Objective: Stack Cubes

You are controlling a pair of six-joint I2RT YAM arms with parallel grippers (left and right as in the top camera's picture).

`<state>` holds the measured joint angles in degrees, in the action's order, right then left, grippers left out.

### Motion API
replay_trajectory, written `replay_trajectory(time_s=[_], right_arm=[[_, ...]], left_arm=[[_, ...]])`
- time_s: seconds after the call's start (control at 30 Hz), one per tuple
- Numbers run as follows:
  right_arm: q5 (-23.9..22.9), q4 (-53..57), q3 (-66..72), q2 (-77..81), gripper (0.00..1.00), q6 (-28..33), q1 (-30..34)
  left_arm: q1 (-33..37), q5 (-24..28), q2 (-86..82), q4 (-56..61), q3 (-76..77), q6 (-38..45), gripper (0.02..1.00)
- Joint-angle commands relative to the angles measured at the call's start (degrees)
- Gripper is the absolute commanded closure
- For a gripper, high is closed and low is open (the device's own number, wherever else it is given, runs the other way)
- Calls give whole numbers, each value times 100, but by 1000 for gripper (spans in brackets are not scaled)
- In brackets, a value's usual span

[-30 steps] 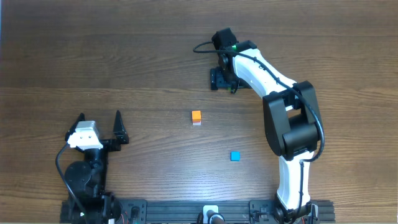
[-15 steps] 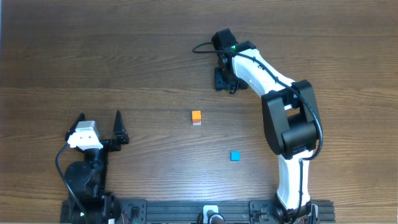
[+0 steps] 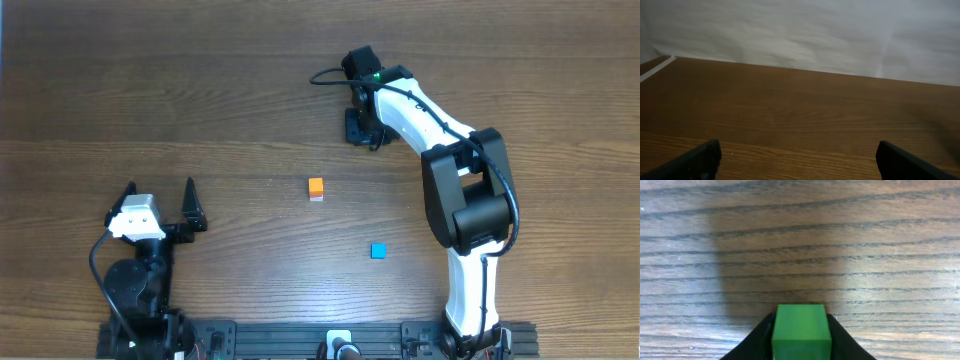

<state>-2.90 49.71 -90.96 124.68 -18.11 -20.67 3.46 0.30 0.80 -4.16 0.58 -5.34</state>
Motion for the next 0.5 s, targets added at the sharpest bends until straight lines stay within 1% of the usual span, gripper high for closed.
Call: replay_trajectory(time_s=[0.03,0.2,0.37,0.5], right_arm=[[28,4,-96,90,739,-7,39],[28,4,-96,15,798,-7,39],[28,138,-98,-326,809,-11,24],[24,457,-98,-817,822,-76,-122]], left_arm=[[31,76,-42,-20,-24,61,18],[31,76,-42,-20,-24,63,18],[31,76,-42,-20,-24,61,18],[31,76,-42,-20,-24,63,18]])
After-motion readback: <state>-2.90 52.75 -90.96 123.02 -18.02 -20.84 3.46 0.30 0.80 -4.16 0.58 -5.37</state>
